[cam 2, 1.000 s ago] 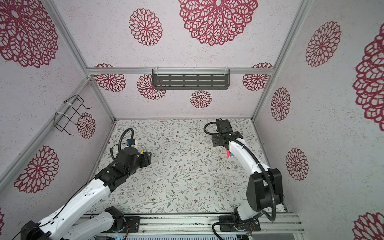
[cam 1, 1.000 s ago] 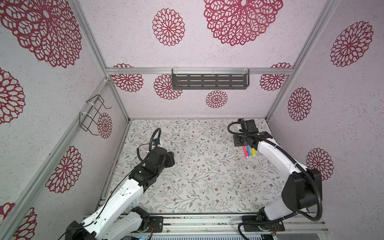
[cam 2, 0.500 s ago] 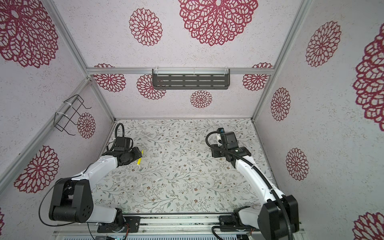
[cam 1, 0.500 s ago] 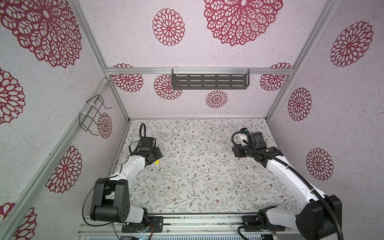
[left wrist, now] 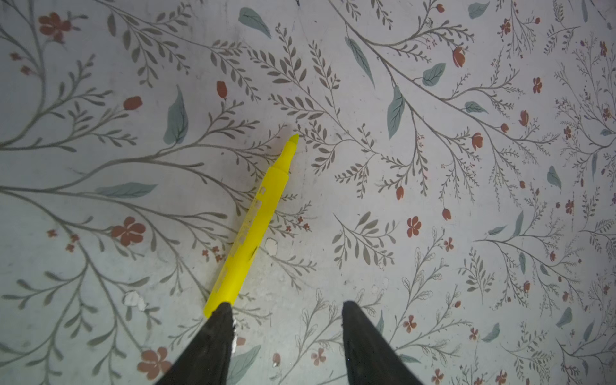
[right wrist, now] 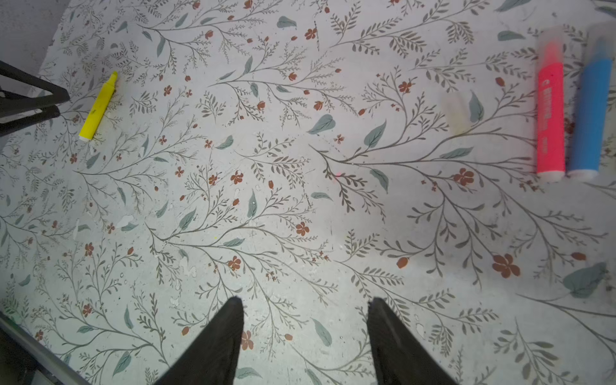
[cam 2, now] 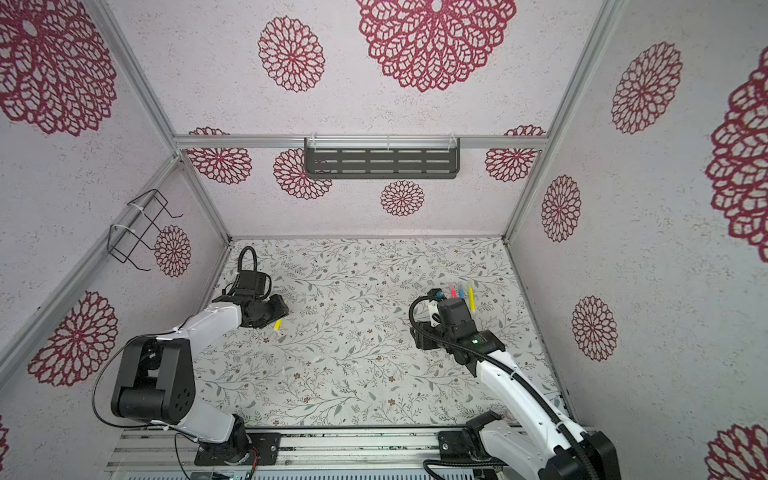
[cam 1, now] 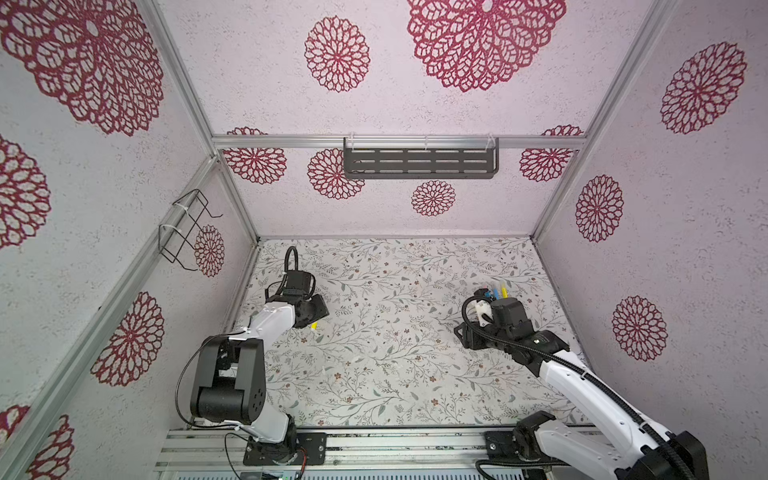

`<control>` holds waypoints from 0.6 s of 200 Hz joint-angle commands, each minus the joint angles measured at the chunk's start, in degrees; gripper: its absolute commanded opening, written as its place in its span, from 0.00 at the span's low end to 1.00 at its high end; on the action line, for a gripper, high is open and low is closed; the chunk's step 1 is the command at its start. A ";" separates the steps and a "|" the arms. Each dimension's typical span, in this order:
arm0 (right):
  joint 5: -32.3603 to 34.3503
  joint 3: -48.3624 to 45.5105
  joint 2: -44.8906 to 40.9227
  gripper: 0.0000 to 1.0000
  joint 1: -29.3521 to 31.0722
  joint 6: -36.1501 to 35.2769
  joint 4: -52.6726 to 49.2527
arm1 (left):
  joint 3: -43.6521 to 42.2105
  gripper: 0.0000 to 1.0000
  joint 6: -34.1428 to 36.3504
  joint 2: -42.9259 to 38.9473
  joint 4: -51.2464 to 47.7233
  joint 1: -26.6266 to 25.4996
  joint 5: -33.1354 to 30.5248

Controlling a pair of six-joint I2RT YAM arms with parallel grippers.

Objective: Insert the pens into the pen caps
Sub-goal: 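Grasp the uncapped yellow highlighter with the left gripper while the right moves toward center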

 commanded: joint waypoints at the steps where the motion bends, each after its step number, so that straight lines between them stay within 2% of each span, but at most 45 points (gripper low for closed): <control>1: 0.48 1.50 0.30 0.63 0.36 2.37 1.65 | 1.83 0.55 2.47 2.16 -0.40 0.82 -2.06; 43: -1.52 1.57 -0.06 0.63 0.97 4.20 3.62 | 3.22 0.54 2.01 6.69 1.00 3.87 0.53; 120: -0.62 2.97 1.09 0.63 1.11 4.80 2.40 | -1.09 0.52 0.29 9.04 6.17 3.66 2.97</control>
